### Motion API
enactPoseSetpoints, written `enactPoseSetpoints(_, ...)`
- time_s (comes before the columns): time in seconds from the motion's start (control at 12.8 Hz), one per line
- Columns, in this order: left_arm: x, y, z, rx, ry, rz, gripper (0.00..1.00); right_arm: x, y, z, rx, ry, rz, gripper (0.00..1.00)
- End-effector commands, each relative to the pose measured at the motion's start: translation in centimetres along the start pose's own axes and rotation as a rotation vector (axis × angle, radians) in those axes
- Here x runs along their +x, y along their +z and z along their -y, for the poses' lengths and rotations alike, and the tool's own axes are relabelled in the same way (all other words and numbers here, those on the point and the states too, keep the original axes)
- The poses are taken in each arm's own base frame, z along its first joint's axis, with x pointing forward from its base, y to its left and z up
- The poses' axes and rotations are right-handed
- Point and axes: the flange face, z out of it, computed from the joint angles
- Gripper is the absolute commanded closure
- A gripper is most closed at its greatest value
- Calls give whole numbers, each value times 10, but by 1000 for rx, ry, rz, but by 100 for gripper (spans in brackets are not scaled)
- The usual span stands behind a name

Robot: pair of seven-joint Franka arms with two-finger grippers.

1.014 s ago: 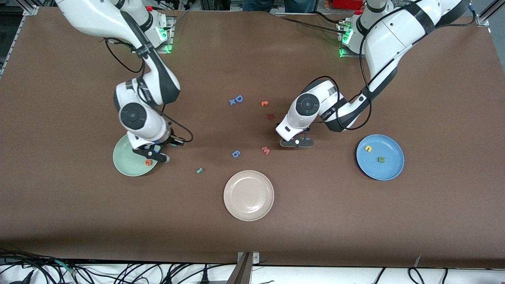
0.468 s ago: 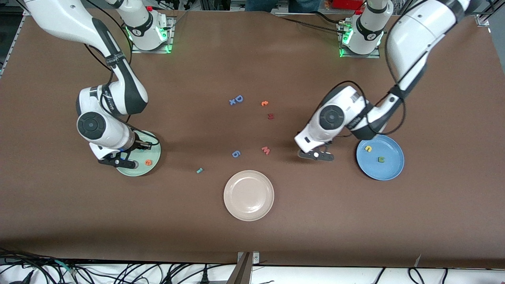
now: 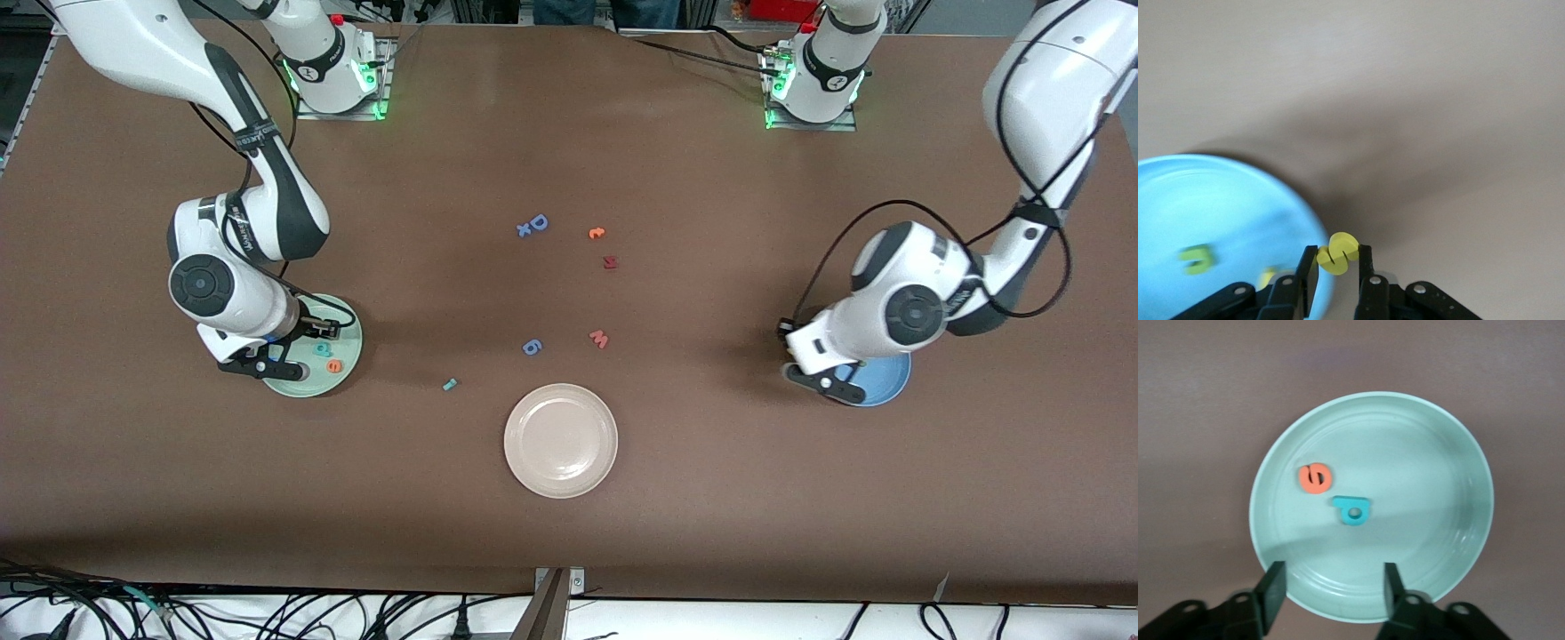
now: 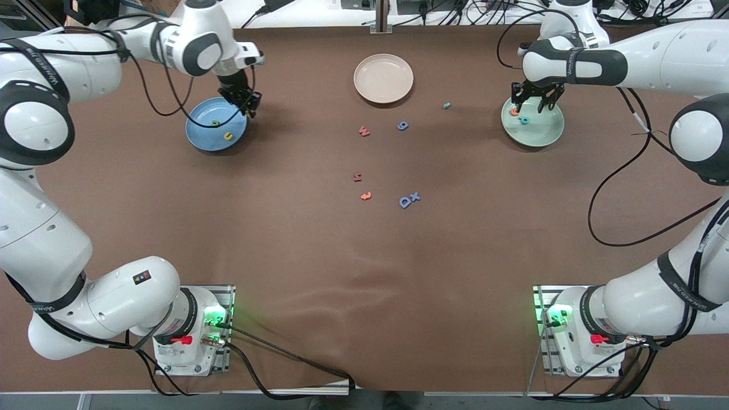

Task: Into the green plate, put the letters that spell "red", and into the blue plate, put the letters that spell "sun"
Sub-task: 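Place the yellow s on the blue plate while the right gripper places the blue letter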

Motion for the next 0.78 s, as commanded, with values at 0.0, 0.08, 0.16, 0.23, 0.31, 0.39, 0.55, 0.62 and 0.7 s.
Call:
enactPoseSetpoints(0.0,-13,3,36,2,68,10,88,-1,-14,20,4,43,-35,0)
enactPoseSetpoints(0.08,-18,8,48,3,62,19,88,-1,-17,32,8,65,-45,0)
enactPoseSetpoints(0.16,-20,15,52,4,101,31,88,-1,-19,44,10,89,-51,0)
enactPoseSetpoints(0.23,-30,24,72,5,109,54,88,0,-18,57,16,119,-55,0)
enactPoseSetpoints(0.31,-38,26,88,-1,135,69,88,3,-16,70,24,156,-62,0)
enactPoseSetpoints(0.39,-51,29,106,-26,146,95,87,5,-15,83,36,191,-74,0)
enactPoseSetpoints(0.55,-60,36,118,-48,171,105,78,11,-8,108,60,253,-94,0)
enactPoseSetpoints(0.62,-60,37,118,-48,171,106,24,14,-7,121,69,263,-101,0)
enactPoseSetpoints(0.7,-60,37,118,-49,175,108,0,15,-3,136,73,282,-101,0)
